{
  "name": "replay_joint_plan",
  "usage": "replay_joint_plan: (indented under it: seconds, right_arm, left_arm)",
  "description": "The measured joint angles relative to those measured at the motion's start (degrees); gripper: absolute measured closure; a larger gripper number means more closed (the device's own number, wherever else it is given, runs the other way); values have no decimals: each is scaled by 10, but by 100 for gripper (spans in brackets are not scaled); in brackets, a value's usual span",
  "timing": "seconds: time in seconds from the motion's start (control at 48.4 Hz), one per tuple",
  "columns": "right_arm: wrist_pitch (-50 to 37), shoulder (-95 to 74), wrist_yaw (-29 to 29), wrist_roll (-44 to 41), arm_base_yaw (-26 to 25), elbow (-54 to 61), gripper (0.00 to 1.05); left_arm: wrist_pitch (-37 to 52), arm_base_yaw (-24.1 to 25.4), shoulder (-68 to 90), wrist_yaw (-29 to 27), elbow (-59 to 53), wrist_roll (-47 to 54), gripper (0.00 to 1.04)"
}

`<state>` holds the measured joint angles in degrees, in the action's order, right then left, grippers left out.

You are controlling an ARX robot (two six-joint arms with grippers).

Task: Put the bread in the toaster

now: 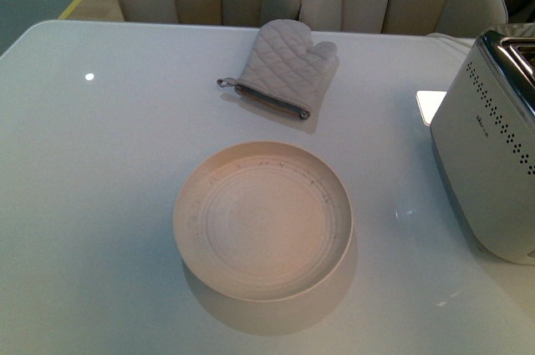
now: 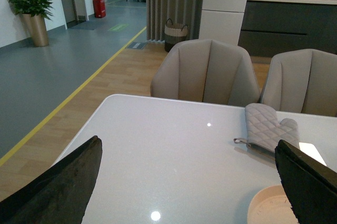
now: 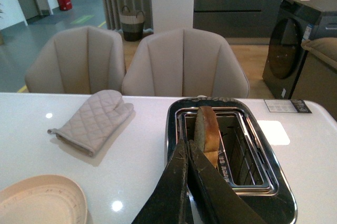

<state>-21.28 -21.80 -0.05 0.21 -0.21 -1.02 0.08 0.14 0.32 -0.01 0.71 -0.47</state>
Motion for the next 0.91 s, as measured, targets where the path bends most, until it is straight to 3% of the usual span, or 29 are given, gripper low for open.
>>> replay_joint_plan:
  seconds: [0.661,0.743,0.909]
  right_arm:
    - [111,117,1,0,0,0,103]
    - [200,188,1,0,0,0,103]
    - [211,213,1,0,1,0,103]
  left_arm:
    - [0,0,0,0,0,0,7]
    - [0,0,0,0,0,0,7]
    - [0,0,0,0,0,0,7]
